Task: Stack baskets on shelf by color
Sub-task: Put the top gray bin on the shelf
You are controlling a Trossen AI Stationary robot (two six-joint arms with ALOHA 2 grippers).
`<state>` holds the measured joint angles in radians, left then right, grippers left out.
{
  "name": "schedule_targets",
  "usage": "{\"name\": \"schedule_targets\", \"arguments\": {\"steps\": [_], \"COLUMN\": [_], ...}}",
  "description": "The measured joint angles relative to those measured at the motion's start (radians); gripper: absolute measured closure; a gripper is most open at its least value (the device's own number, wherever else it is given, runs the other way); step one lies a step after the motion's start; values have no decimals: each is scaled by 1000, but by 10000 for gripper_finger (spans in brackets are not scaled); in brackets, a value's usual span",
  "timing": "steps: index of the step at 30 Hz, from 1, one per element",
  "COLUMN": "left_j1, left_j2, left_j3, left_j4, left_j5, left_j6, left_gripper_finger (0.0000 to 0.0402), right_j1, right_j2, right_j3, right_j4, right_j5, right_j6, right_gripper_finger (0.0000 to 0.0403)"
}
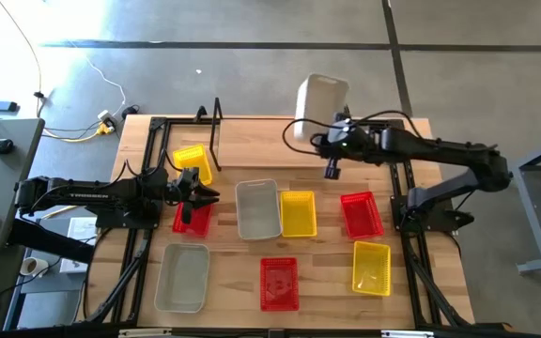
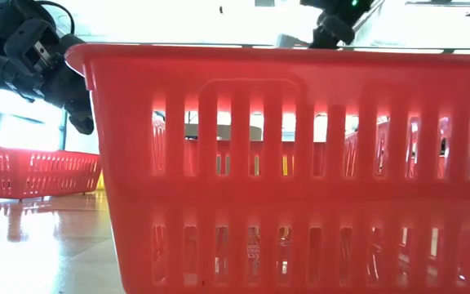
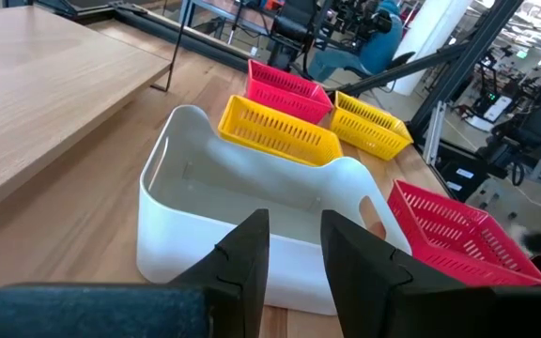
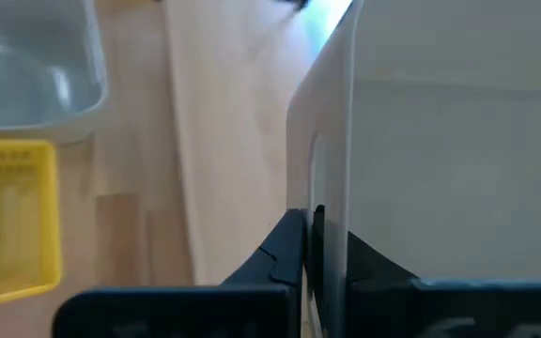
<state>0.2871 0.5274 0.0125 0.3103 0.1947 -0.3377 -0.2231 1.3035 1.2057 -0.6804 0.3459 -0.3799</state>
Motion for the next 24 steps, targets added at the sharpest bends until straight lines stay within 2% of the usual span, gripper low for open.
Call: {"name": "schedule_targets", "arguments": {"steps": [8,24], "left_j1": [0,0], "left_j2": [0,0], "left_j3": [0,0], "left_j4": [0,0], "left_j5": [0,1], "left_j6": [0,0], "left_gripper_finger": [312,312], "right_j1": [-66,-105], "right_j2": [128,337], "right_j3": [0,0], "right_j4": [-7,-50], "right_j5": [-162,-209], "right_j6": [-6,43], "right_gripper_finger": [403,403]}}
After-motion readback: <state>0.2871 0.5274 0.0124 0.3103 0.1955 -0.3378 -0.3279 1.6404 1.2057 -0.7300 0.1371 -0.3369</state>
